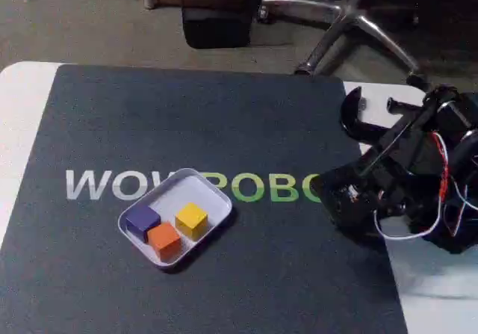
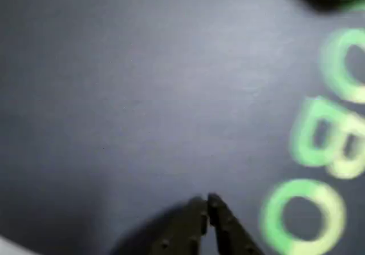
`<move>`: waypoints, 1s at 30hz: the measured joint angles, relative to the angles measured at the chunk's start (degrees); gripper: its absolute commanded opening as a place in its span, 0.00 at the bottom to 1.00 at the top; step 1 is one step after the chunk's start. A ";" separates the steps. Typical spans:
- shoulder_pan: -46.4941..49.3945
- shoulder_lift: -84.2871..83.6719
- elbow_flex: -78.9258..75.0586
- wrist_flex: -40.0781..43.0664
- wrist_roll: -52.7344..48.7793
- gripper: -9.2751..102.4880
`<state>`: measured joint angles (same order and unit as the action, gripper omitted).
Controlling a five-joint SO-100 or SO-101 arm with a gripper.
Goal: Move blocks one by one until all three blocks are in the tray.
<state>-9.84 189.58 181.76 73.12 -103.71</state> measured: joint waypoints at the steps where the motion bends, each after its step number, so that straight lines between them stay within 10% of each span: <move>1: -1.58 0.09 0.00 0.18 0.97 0.03; 30: 5.45 0.09 0.00 0.53 2.20 0.03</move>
<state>-4.39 189.67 181.76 73.65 -101.51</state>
